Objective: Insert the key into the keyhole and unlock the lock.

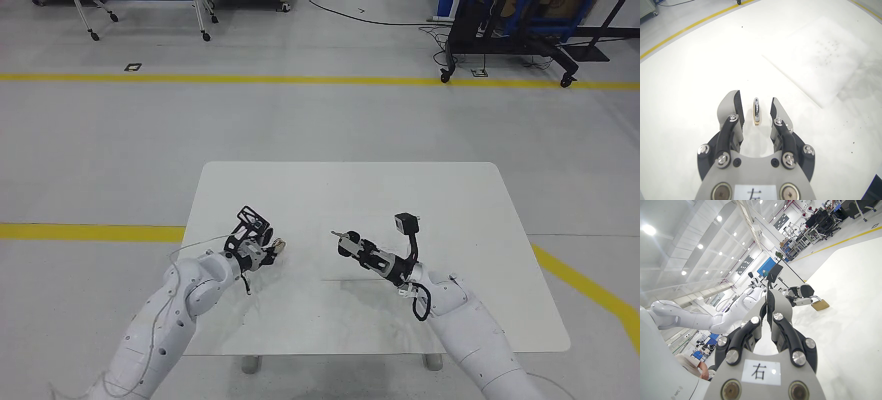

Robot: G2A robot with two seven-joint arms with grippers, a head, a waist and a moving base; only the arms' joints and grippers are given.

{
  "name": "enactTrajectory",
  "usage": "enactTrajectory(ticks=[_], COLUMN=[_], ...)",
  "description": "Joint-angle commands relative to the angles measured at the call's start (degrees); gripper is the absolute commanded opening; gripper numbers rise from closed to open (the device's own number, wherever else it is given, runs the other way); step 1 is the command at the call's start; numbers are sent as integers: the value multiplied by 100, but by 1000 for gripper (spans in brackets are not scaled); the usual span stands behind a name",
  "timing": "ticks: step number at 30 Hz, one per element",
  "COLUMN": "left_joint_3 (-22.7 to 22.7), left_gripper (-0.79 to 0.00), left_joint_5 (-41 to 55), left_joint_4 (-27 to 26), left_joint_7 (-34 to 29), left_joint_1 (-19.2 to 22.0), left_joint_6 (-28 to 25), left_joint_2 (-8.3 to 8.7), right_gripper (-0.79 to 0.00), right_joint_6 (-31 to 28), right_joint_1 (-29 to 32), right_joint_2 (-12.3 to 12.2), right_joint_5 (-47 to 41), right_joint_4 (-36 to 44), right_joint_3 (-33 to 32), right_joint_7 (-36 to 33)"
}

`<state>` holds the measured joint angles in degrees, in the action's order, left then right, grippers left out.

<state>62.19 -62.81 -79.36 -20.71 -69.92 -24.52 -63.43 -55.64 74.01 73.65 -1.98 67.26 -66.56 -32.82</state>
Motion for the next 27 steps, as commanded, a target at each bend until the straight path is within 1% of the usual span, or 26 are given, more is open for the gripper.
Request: enactTrajectory(ticks=[1,4,5,7,17,18,20,22,27], left_joint_3=[-48,-95,-101,-108,-128,-144,-118,-61,-61], left_gripper=[-508,-751,-785,-785,-785,-785,-785,-785,-785], left_joint_5=[-32,-87,-88,-107,-211,-140,280,516,516], left_joint_4=[72,150,170,201,259,273,290,258,258], left_joint_7=[-59,-57,-49,-49,105,130,177,237,237], left_joint_1=[54,99,108,117,115,113,132,126,126], left_joint_6=[-13,5,1,-9,332,327,102,77,77], left_joint_2=[-13,-28,-32,-35,-76,-88,-108,-116,-116], right_gripper=[-785,-785,-785,-785,-785,-785,-785,-785,-785], right_joint_6=[0,0,0,0,0,0,0,0,0], right_joint_1=[0,0,0,0,0,0,0,0,0], right_joint_2=[0,0,0,0,0,0,0,0,0], right_joint_5=[0,0,0,0,0,0,0,0,0], right_joint_4=[0,0,0,0,0,0,0,0,0], right_joint_3=[0,0,0,0,0,0,0,0,0], right_joint_7=[0,0,0,0,0,0,0,0,0])
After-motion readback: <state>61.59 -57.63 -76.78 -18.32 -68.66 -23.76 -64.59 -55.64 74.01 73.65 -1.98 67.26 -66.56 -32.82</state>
